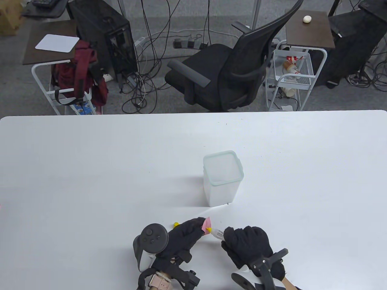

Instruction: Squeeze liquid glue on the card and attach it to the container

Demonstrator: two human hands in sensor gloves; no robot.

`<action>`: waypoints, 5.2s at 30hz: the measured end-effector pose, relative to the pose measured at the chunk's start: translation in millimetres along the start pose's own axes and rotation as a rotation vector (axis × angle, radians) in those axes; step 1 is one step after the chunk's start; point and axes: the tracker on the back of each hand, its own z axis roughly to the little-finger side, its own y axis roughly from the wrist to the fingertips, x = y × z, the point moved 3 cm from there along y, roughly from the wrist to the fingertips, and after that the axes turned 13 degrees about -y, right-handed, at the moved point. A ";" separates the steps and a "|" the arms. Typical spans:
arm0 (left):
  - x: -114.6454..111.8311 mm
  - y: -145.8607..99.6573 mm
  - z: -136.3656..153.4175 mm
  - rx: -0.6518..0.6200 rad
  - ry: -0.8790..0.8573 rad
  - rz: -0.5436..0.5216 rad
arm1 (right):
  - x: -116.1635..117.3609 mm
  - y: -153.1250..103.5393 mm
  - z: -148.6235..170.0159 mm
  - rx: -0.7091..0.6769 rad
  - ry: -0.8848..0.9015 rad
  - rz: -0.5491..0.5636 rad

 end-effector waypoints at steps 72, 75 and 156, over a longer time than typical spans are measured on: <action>-5.2 1.9 3.7 0.021 -0.001 0.025 | -1.5 0.0 0.7 -0.005 -0.047 -0.005; -4.5 2.1 4.0 0.020 0.002 0.019 | 0.3 -0.3 1.8 -0.006 -0.047 -0.016; -1.2 3.8 14.2 0.058 -0.090 0.011 | 28.4 -2.4 28.7 0.153 0.249 -0.135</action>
